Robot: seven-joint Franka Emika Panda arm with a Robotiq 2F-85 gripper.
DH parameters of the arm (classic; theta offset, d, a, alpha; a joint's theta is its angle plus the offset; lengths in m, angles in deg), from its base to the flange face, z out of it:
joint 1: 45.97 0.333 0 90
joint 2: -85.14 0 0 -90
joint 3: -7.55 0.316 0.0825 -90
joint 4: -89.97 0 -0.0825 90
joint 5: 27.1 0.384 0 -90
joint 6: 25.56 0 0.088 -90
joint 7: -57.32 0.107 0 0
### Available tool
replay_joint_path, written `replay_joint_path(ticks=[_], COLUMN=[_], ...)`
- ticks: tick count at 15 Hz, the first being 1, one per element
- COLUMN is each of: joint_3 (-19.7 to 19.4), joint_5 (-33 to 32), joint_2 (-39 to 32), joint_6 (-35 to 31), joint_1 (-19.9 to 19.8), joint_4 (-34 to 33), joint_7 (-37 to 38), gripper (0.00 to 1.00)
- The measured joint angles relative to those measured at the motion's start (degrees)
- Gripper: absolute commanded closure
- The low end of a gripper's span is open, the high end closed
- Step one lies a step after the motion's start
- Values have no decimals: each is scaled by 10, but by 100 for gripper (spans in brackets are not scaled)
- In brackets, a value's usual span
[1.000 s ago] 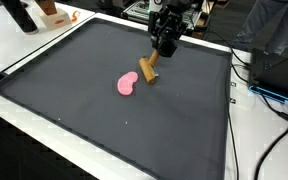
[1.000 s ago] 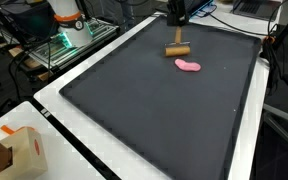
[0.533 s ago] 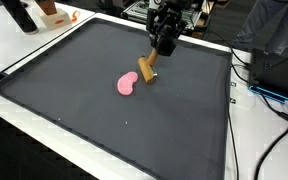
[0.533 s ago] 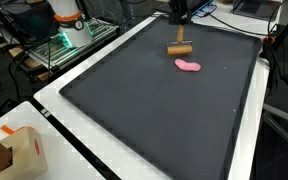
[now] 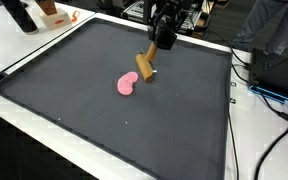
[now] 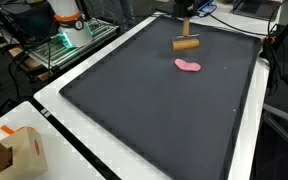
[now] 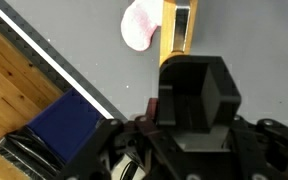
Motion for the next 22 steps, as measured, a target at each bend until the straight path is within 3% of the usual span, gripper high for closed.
replay_joint_path(ticks=[8,15,20,21,22], joint_3=[1,2,3,3,3], joint_5=[174,233,345,377,410], joint_2=[11,11,13,15,17], joint_6=[19,181,259,268,277], joint_1=[-19,-27,-27,-28,-29], joint_4=[-43,-123,-167,-174,-180], joint_7=[-230,-338,-454,-485,-518], gripper=[76,76,76,51,51])
